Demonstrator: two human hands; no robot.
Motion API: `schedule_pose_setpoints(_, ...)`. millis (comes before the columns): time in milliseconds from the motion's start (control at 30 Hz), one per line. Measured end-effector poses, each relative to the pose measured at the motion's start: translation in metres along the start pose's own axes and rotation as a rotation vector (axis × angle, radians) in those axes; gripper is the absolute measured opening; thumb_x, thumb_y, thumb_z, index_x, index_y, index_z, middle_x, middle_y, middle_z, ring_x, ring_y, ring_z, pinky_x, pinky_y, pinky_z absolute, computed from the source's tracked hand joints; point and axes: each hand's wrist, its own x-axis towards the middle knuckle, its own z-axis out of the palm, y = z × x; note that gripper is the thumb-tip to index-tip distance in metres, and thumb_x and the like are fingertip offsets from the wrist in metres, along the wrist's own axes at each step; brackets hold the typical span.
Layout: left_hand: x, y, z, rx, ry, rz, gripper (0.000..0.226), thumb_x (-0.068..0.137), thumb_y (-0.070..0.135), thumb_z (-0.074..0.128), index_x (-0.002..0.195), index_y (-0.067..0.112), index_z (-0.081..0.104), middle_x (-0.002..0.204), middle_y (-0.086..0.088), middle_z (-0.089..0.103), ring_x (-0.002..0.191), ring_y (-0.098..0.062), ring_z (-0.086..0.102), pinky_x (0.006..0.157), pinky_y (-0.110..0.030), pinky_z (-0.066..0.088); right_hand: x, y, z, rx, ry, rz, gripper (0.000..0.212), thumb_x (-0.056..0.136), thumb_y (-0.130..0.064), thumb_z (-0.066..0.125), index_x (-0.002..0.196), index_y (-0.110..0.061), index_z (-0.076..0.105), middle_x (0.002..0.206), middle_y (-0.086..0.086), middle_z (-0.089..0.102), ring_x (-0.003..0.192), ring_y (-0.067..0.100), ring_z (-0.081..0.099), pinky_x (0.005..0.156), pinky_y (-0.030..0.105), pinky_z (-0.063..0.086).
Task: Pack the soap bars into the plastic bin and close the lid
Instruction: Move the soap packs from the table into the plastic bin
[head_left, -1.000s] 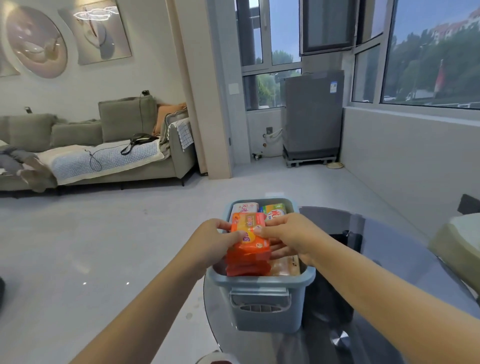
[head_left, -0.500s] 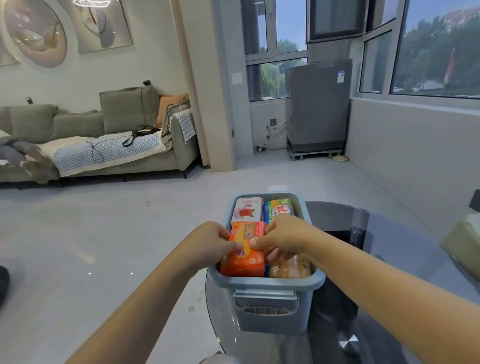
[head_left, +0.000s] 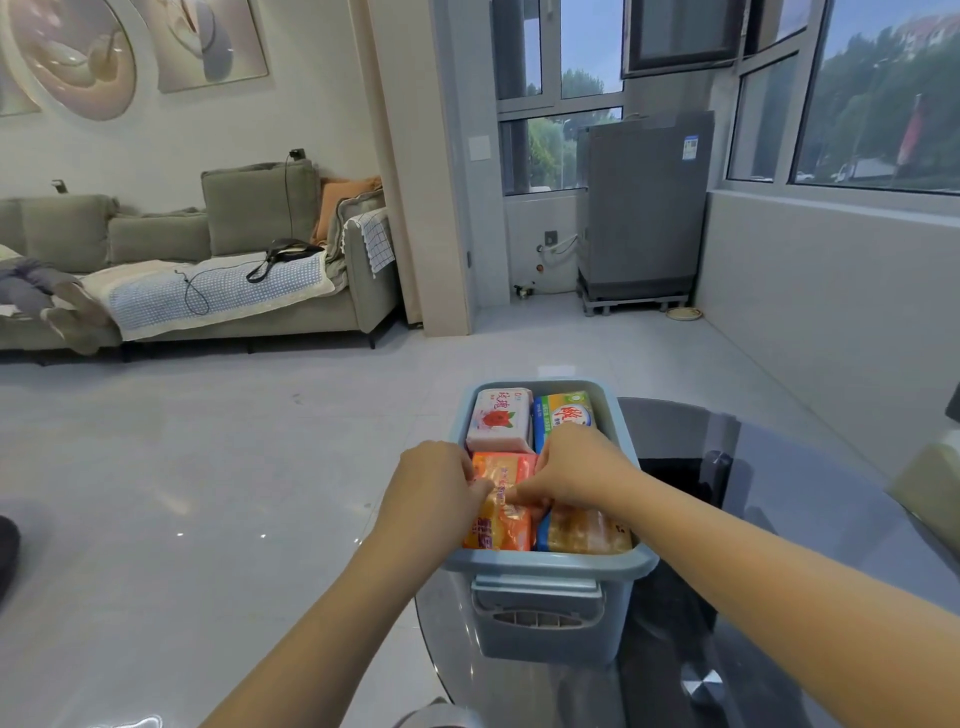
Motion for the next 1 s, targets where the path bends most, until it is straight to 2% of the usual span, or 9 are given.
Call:
schedule_pose_setpoints(100, -0.002, -0.003, 0.001, -0.126, 0.064, -0.004, 0.025, 0.086, 0.034, 0.063, 0.102, 0.016, 0.068, 0.103, -0.002, 0.067, 0.079, -0.009, 0.056, 0.061, -0.016, 0.040, 0.000, 0.003, 0.002, 0.046, 0.032, -0.045, 0.032, 0.075, -0.044, 0.069, 0.084, -0.014, 0.069, 0.071, -0.003, 0.070, 0.072, 0.010, 0.066, 0.076, 0.031, 0.055)
schedule_pose_setpoints(267, -0.004, -0.011, 0.012, -0.253, 0.076, -0.011, 0.029, 0.086, 0.036, 0.062, 0.112, 0.024, 0.061, 0.118, -0.002, 0.053, 0.095, -0.011, 0.054, 0.073, -0.020, 0.044, -0.017, 0.012, -0.001, 0.276, 0.071, -0.133, 0.012, 0.078, -0.039, 0.067, 0.081, -0.033, 0.058, 0.072, -0.014, 0.063, 0.056, 0.000, 0.063, 0.053, 0.014, 0.044)
schedule_pose_setpoints(333, -0.003, -0.014, 0.016, -0.310, 0.098, -0.025, 0.030, 0.086, 0.035, 0.063, 0.114, 0.024, 0.060, 0.122, -0.003, 0.052, 0.105, -0.014, 0.054, 0.081, -0.025, 0.048, -0.030, 0.018, -0.003, 0.317, 0.112, -0.158, 0.011, 0.081, -0.037, 0.065, 0.076, -0.037, 0.055, 0.074, -0.015, 0.064, 0.062, -0.002, 0.063, 0.051, 0.011, 0.041)
schedule_pose_setpoints(433, -0.002, -0.016, 0.022, -0.424, 0.092, -0.096, 0.036, 0.089, 0.035, 0.059, 0.123, 0.025, 0.055, 0.132, -0.003, 0.050, 0.117, -0.018, 0.051, 0.096, -0.036, 0.049, -0.054, 0.028, 0.000, 0.321, 0.197, -0.220, 0.012, 0.085, -0.036, 0.060, 0.075, -0.040, 0.054, 0.078, -0.018, 0.062, 0.073, -0.004, 0.060, 0.056, 0.008, 0.041)
schedule_pose_setpoints(533, -0.003, -0.016, 0.023, -0.660, -0.020, -0.223, 0.046, 0.091, 0.040, 0.053, 0.135, 0.029, 0.042, 0.136, -0.003, 0.051, 0.113, -0.021, 0.057, 0.092, -0.043, 0.053, -0.074, 0.038, 0.011, 0.242, 0.208, -0.310, 0.005, 0.085, -0.040, 0.058, 0.086, -0.042, 0.054, 0.085, -0.022, 0.059, 0.084, -0.003, 0.058, 0.069, 0.012, 0.048)
schedule_pose_setpoints(700, -0.006, -0.005, 0.025, -0.853, -0.153, -0.349, 0.065, 0.089, 0.044, 0.054, 0.145, 0.032, 0.022, 0.136, -0.004, 0.051, 0.109, -0.025, 0.062, 0.088, -0.046, 0.055, -0.074, 0.058, 0.011, 0.140, 0.306, -0.400, 0.024, 0.084, -0.044, 0.057, 0.107, -0.036, 0.057, 0.094, -0.028, 0.052, 0.093, -0.007, 0.047, 0.077, 0.007, 0.034)
schedule_pose_setpoints(767, -0.012, 0.006, 0.032, -0.910, -0.136, -0.342, 0.060, 0.090, 0.039, 0.056, 0.142, 0.031, 0.027, 0.128, -0.003, 0.057, 0.103, -0.022, 0.065, 0.084, -0.044, 0.057, -0.070, 0.072, 0.005, 0.116, 0.371, -0.400, 0.025, 0.083, -0.042, 0.058, 0.107, -0.033, 0.060, 0.099, -0.024, 0.054, 0.096, -0.007, 0.042, 0.083, 0.012, 0.031)
schedule_pose_setpoints(867, -0.024, 0.031, 0.048, -1.010, -0.104, -0.290, 0.044, 0.089, 0.027, 0.058, 0.128, 0.029, 0.038, 0.115, -0.001, 0.064, 0.088, -0.014, 0.069, 0.059, -0.026, 0.059, -0.065, 0.099, -0.009, 0.161, 0.524, -0.302, 0.026, 0.082, -0.033, 0.062, 0.108, -0.028, 0.062, 0.105, -0.014, 0.053, 0.104, 0.004, 0.035, 0.094, 0.030, 0.029)
schedule_pose_setpoints(1000, -0.038, 0.077, 0.068, -1.119, -0.145, -0.282, 0.082, 0.089, 0.021, 0.055, 0.149, 0.031, 0.000, 0.152, -0.002, 0.031, 0.121, -0.023, 0.054, 0.091, -0.041, 0.053, -0.064, 0.135, -0.022, 0.269, 0.582, 0.029, 0.044, 0.084, -0.030, 0.061, 0.125, -0.018, 0.052, 0.125, 0.008, 0.052, 0.118, 0.024, 0.037, 0.098, 0.041, 0.032)
